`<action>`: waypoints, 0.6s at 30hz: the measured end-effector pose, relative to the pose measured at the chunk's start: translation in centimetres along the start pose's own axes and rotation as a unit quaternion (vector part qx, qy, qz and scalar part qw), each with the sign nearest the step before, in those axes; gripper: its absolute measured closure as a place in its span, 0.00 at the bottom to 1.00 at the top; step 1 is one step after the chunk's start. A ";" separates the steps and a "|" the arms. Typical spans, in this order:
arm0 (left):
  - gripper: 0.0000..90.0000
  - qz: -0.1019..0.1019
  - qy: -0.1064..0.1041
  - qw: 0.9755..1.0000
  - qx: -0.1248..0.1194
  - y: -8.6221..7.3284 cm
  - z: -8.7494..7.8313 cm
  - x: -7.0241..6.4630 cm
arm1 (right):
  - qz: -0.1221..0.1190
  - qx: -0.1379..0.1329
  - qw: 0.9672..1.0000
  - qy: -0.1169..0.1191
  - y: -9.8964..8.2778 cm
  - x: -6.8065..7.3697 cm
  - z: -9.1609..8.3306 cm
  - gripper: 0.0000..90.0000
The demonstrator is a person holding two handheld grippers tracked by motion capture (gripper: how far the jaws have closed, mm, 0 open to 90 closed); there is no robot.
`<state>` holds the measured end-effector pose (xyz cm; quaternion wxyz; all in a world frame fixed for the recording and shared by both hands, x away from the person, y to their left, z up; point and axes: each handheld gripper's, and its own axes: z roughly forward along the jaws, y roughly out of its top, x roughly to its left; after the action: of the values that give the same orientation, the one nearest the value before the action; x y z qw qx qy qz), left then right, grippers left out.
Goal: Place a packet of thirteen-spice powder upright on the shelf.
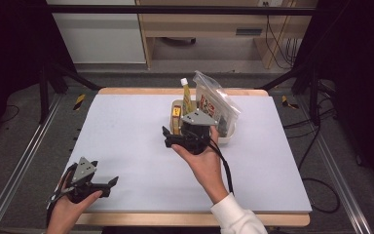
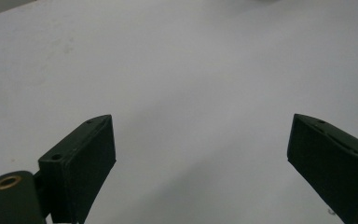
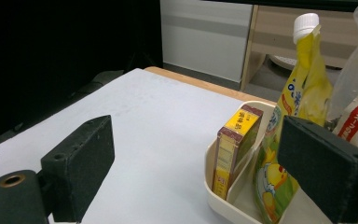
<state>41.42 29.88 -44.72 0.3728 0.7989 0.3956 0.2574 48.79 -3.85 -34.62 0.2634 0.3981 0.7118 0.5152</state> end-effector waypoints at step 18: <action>0.07 -0.003 0.001 1.000 -0.004 0.0 -0.1 0.1 | -0.030 0.011 0.999 0.005 0.2 -0.5 -1.3 0.09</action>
<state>41.40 29.96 -44.69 0.3761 0.7961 0.3975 0.2585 48.11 -4.96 -34.05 0.2714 0.3768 0.7301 0.5013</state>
